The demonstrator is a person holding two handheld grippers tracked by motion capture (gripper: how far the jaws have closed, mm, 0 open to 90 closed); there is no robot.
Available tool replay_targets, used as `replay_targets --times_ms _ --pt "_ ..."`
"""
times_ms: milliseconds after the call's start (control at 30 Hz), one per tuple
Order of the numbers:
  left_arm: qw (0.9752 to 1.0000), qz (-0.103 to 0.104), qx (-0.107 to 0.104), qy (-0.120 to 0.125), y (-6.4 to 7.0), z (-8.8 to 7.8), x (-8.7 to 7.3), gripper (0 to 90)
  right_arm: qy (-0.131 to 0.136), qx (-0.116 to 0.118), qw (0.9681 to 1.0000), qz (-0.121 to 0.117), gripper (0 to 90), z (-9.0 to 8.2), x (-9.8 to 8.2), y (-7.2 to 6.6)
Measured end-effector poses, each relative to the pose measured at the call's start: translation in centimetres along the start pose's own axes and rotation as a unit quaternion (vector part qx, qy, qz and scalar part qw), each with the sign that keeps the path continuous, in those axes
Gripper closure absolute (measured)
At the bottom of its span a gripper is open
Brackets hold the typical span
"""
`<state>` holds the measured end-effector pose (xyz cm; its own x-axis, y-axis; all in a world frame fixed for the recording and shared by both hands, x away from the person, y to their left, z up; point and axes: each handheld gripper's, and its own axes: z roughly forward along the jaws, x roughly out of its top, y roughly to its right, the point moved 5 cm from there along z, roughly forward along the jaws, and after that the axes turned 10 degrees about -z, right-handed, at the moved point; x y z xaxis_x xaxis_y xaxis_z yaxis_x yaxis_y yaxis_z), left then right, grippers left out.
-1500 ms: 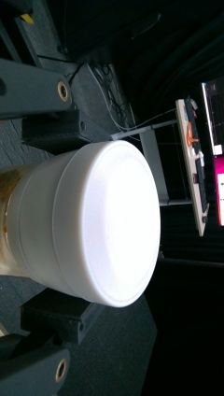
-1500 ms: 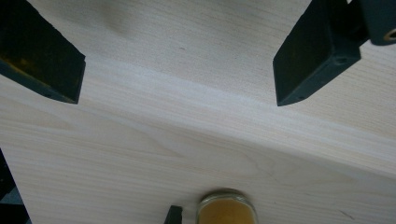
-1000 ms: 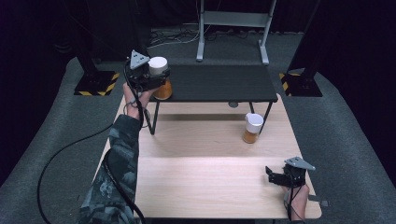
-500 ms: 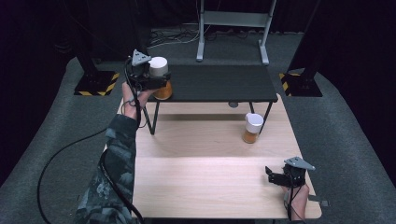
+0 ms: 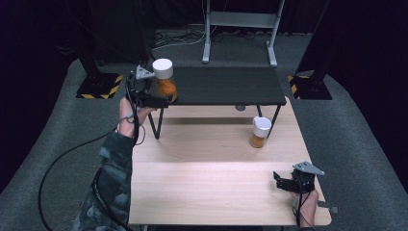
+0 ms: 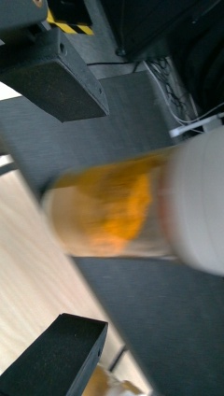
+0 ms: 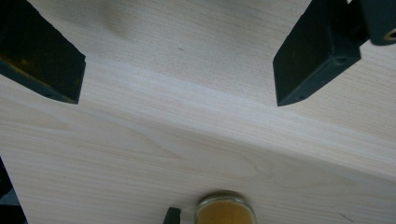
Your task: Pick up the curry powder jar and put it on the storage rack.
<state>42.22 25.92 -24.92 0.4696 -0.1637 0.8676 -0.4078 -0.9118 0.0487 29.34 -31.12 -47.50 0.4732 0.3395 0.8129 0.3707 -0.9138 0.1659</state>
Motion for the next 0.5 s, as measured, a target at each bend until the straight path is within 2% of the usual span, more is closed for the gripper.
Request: replay_targets --times_ms 33,100,267,400,433,467,500 --pt "1.0000 0.000 -0.002 -0.008 0.2 -0.1 -1.2 0.2 -0.001 -0.001 1.0000 0.000 1.1 0.0 0.0 0.0" --pt "0.9999 0.000 -0.004 -0.011 0.2 -0.2 -1.6 0.1 -0.002 -0.001 1.0000 -0.001 1.1 0.0 0.0 -0.1" --pt "0.9994 0.011 -0.018 -0.026 0.6 -0.1 -4.9 0.0 -0.003 -0.002 1.0000 -0.003 1.1 0.1 0.1 -0.1" --pt "0.9989 0.013 -0.019 -0.041 1.4 0.3 -8.1 0.0 -0.003 -0.002 1.0000 -0.003 1.1 0.0 0.1 -0.1" --pt "0.9982 0.012 -0.021 -0.055 1.6 0.7 -9.9 0.0 -0.003 -0.002 1.0000 -0.003 1.1 0.0 0.1 -0.1" --pt "0.9982 0.012 -0.021 -0.055 1.6 0.7 -9.9 0.0 -0.003 -0.002 1.0000 -0.003 1.1 0.0 0.1 -0.1" --pt "0.9980 0.009 -0.025 -0.057 1.6 0.9 -11.0 0.0 -0.003 -0.002 1.0000 -0.003 1.1 0.0 0.1 -0.1"
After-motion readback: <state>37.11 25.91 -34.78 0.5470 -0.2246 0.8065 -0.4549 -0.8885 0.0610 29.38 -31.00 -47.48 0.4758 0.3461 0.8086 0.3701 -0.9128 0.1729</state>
